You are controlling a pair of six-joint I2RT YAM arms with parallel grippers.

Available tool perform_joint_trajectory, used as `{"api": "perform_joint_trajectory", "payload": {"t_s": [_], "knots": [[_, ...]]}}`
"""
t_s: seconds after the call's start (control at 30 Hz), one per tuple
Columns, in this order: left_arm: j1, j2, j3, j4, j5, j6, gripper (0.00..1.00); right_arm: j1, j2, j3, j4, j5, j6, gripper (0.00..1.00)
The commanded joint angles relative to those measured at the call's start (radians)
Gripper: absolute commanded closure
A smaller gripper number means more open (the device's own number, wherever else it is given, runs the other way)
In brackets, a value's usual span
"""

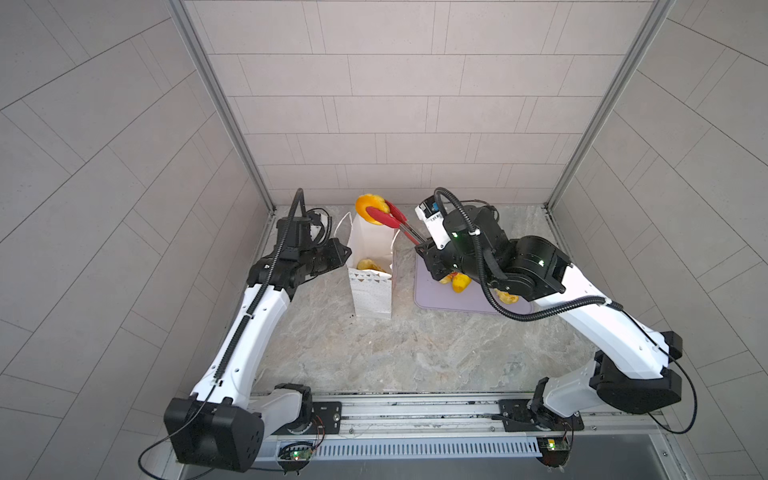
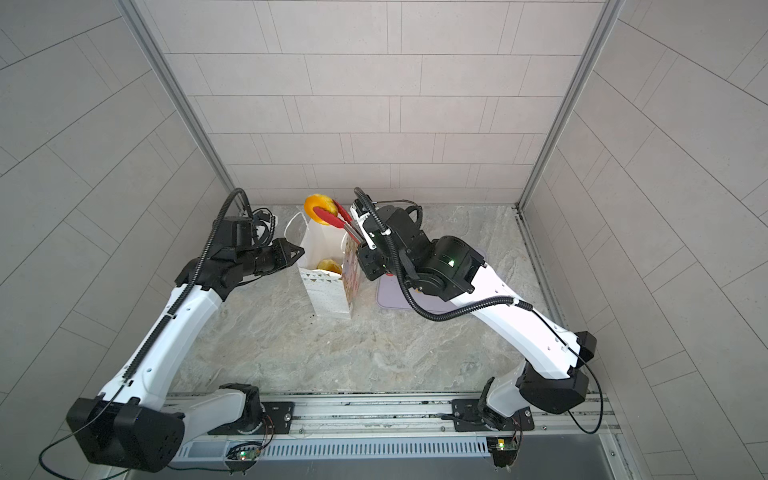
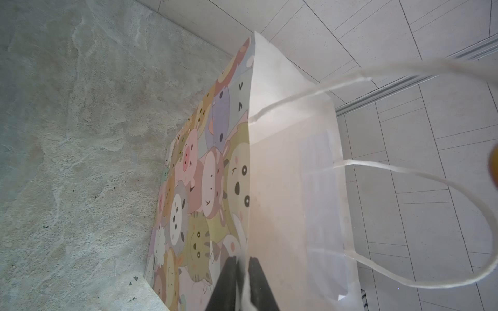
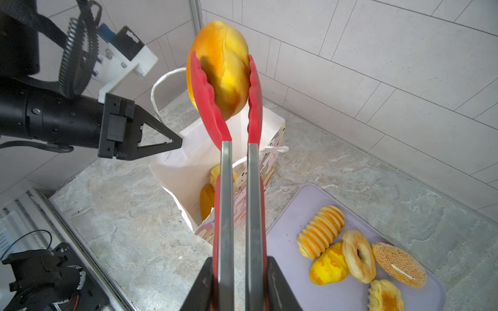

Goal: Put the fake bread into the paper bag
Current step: 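Lower the bun into the bag and open the tongs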

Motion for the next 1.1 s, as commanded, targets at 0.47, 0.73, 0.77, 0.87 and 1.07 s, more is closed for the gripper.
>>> {"api": "perform_joint_trajectory", "payload": {"t_s": [0.47,0.73,0.77,0.87,1.07], "knots": [[-0.004,-0.016,0.003,0.018,0.012,-0.001,0.87,0.027,0.079,0.044,-0.065,0.117,-0.056,0.70],[-0.004,-0.017,0.001,0.018,0.011,-0.002,0.86,0.029,0.091,0.030,-0.066,0.125,-0.059,0.64],[-0.004,-0.018,0.002,0.018,0.011,-0.002,0.86,0.029,0.091,0.029,-0.064,0.125,-0.060,0.63],[-0.004,-0.017,0.003,0.017,0.011,-0.001,0.87,0.029,0.089,0.028,-0.061,0.125,-0.060,0.60],[-0.004,-0.017,0.000,0.018,0.012,-0.001,0.87,0.029,0.084,0.027,-0.052,0.121,-0.060,0.53]]}}
